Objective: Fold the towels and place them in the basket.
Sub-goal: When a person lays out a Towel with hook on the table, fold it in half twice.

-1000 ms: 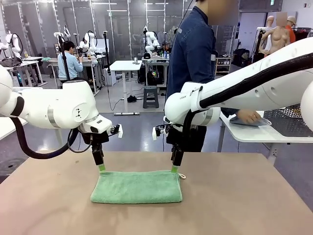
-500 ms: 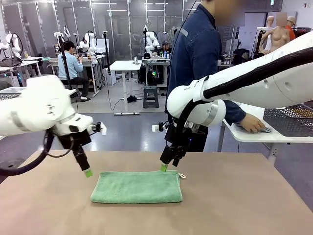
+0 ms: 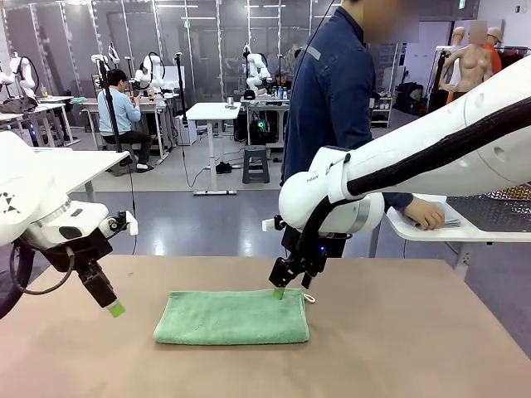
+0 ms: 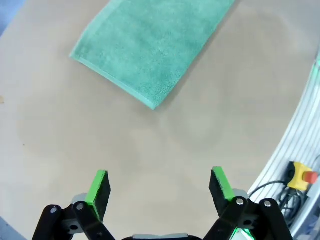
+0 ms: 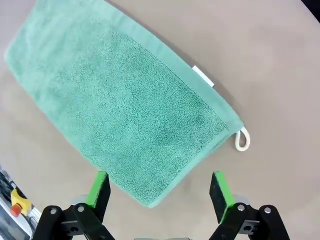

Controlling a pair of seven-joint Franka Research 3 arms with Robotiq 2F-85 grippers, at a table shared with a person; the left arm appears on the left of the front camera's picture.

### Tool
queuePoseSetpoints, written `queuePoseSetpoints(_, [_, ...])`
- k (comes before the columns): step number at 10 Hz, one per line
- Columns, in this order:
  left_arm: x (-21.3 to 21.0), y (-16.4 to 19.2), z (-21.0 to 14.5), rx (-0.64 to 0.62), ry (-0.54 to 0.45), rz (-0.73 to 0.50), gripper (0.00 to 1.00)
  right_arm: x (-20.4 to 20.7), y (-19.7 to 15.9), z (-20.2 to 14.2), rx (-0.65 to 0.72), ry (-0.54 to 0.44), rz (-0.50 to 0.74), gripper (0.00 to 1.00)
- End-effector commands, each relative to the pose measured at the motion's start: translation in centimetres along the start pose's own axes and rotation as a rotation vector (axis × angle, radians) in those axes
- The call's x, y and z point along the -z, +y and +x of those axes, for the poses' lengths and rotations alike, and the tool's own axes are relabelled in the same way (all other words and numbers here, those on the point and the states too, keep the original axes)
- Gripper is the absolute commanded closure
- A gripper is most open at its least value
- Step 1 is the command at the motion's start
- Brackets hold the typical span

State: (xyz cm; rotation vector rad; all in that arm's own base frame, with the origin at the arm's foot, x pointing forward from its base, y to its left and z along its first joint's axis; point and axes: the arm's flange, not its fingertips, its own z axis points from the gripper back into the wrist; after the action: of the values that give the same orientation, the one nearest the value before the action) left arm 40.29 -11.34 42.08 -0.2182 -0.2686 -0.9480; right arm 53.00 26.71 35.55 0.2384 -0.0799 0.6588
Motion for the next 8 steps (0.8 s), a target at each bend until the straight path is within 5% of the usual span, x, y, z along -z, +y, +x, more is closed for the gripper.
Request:
queuePoseSetpoints(1, [-0.3, 0.6, 0.5, -0.007, 0.008, 0.004, 0.0, 0.0, -0.3, 0.5, 0.01, -0.009, 0.051, 0.0])
queuePoseSetpoints(4, [-0.2, 0.2, 0.1, 0.002, -0.003, 0.0, 0.0, 0.0, 0.0, 0.2, 0.013, -0.004, 0.018, 0.0])
queuePoseSetpoints(8, [-5.9, -6.3, -1.2, -0.064, 0.048, 0.102, 0.0, 0.9, 3.0, -1.7, 0.326, 0.034, -0.18, 0.0])
